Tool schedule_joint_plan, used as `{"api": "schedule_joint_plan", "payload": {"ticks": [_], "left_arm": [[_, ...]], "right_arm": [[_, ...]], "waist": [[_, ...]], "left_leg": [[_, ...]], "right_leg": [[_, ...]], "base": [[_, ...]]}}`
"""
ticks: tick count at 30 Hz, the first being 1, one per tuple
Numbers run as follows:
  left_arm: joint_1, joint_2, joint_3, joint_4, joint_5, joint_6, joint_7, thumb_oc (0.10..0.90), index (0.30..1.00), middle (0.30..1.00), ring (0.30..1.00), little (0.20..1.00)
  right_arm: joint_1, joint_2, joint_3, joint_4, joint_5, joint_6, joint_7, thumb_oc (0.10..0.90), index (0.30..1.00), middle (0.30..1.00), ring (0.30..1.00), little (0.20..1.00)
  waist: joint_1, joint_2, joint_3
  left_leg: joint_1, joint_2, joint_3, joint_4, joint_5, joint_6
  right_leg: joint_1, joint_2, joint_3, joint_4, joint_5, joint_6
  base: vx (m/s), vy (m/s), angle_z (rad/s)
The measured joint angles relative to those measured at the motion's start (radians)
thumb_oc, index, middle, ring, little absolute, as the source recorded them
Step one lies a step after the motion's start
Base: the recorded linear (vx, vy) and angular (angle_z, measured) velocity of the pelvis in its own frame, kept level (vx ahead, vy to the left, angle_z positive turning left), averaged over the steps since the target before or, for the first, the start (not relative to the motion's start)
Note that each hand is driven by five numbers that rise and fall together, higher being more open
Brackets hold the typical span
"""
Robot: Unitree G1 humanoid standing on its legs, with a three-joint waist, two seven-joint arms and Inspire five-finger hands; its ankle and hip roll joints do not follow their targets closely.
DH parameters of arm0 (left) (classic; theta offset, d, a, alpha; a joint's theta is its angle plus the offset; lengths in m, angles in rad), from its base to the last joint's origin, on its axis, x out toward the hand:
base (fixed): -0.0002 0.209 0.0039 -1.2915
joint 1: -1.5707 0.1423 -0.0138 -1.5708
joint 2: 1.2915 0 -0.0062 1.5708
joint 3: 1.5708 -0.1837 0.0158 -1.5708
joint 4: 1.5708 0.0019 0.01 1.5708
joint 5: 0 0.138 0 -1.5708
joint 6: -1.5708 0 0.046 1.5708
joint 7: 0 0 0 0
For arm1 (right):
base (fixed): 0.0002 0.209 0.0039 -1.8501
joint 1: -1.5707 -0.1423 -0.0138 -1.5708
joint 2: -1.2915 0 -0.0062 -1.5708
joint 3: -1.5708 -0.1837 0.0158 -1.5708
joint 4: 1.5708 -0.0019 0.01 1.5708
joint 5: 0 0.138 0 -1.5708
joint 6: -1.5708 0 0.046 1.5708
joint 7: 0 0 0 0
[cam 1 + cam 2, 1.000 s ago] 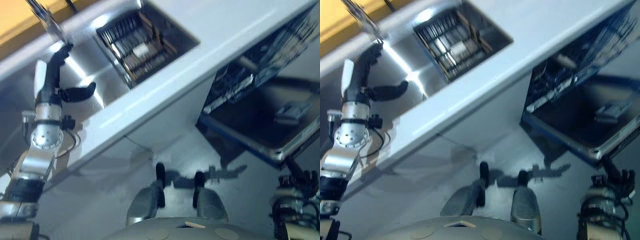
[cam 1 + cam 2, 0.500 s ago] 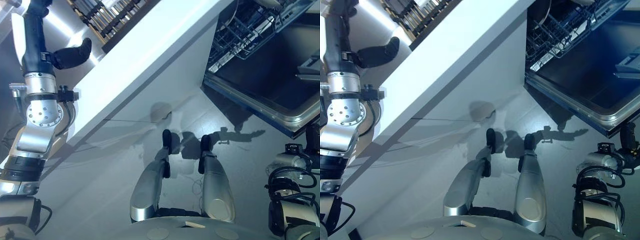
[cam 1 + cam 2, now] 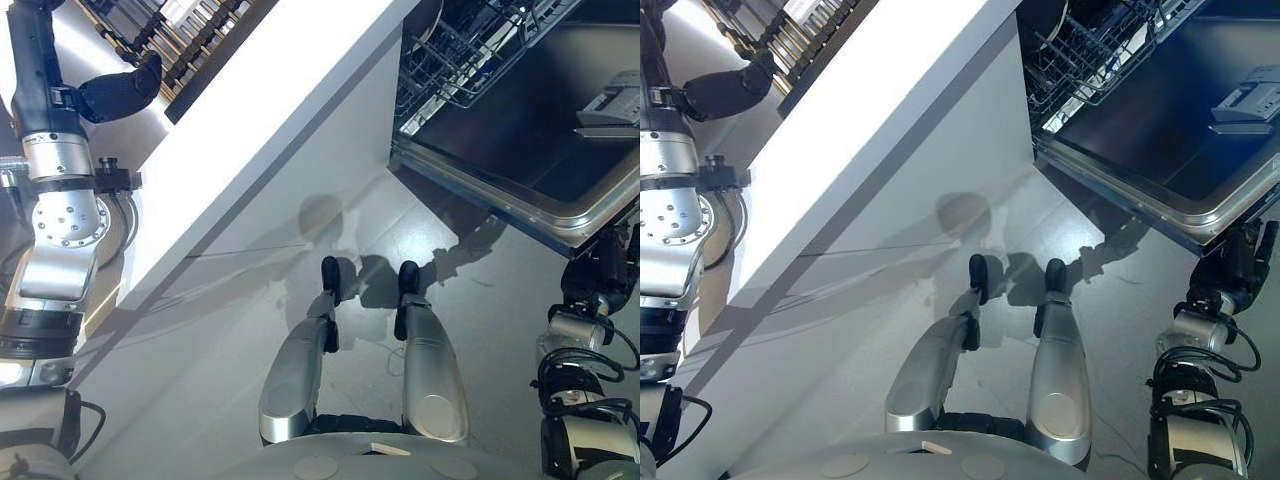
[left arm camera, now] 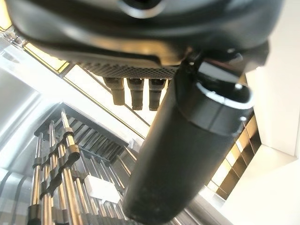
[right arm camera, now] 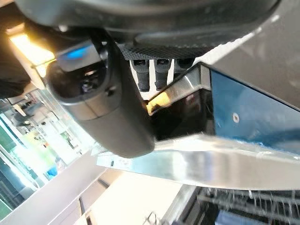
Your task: Pick up plates and place into dishwasher.
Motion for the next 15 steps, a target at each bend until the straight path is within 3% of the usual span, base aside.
{"api": "schedule_joint_plan", "payload": {"ticks": [7,12,15], "left_arm": [[-0.021,0.0,0.025,0.086,0.002,0.007,-0.009,0.8,0.9,0.9,0.9,0.9],[-0.027,-0.003,0.028,0.107,0.002,0.007,-0.019,0.8,0.9,0.9,0.9,0.9],[-0.037,-0.006,0.029,0.136,0.002,0.01,-0.021,0.8,0.9,0.9,0.9,0.9]], "right_arm": [[0.072,0.001,0.053,-0.174,-0.01,0.058,0.037,0.8,0.9,0.9,0.9,0.9],[0.107,0.006,0.053,-0.331,-0.098,0.072,0.036,0.8,0.9,0.9,0.9,0.9],[0.105,0.009,0.054,-0.465,-0.174,0.114,0.035,0.8,0.9,0.9,0.9,0.9]], "waist": [[-0.005,-0.026,0.017],[-0.007,-0.031,0.021],[-0.006,-0.031,0.021]], "left_leg": [[0.031,0.027,0.018,-0.001,-0.001,-0.008],[0.037,0.03,0.022,-0.002,-0.007,-0.014],[0.039,0.032,0.014,-0.001,-0.014,-0.012]], "right_leg": [[0.054,0.001,-0.076,-0.054,0.024,-0.024],[0.073,-0.001,-0.101,-0.078,0.04,-0.019],[0.088,-0.002,-0.123,-0.113,0.061,-0.009]], "base": [[0.03,0.038,-0.11],[0.03,0.056,-0.08],[0.04,0.095,-0.17]]}}
